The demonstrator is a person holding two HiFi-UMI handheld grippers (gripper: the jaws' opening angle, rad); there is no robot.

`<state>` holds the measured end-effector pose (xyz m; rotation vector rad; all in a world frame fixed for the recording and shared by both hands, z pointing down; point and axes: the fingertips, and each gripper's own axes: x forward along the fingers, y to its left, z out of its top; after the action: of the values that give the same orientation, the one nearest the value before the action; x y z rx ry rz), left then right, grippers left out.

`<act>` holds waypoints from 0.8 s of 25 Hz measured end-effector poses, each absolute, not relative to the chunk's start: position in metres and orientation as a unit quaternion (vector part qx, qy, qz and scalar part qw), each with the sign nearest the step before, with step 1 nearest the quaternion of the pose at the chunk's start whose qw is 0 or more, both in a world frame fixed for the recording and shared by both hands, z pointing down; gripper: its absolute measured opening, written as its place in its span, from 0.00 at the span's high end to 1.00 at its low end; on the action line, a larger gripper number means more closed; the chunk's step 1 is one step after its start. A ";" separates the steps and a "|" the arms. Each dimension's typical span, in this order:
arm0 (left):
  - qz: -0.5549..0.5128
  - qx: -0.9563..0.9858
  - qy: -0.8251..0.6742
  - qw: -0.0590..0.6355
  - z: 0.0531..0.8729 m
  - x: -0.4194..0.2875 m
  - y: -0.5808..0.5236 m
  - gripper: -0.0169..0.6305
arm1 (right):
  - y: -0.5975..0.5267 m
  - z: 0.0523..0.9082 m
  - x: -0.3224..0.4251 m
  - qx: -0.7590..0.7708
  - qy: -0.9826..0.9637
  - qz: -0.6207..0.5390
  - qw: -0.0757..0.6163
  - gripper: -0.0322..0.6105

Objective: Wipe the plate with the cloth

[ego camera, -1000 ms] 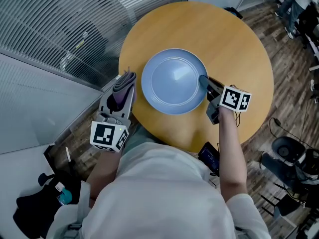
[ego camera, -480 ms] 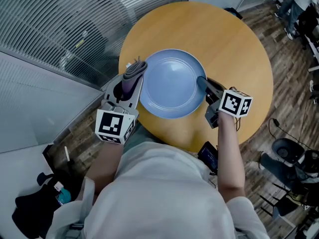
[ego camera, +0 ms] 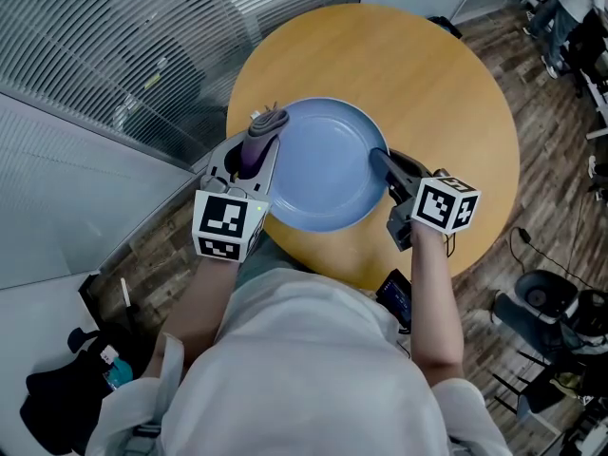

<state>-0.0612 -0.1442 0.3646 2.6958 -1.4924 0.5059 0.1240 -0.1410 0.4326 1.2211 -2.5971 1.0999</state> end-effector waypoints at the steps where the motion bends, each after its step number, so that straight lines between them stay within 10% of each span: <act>1: 0.167 0.862 -0.478 0.007 0.365 -0.059 -0.146 0.84 | -0.140 0.432 0.123 0.396 -0.846 0.356 0.036 0.89; 20: 0.214 0.864 -0.454 -0.035 0.372 -0.042 -0.144 0.84 | -0.113 0.420 0.095 0.375 -0.865 0.331 0.053 0.88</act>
<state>-0.0416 -0.1443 0.3718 2.7763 -1.4583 0.6891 0.0948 -0.1130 0.4197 1.1390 -2.6289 1.0049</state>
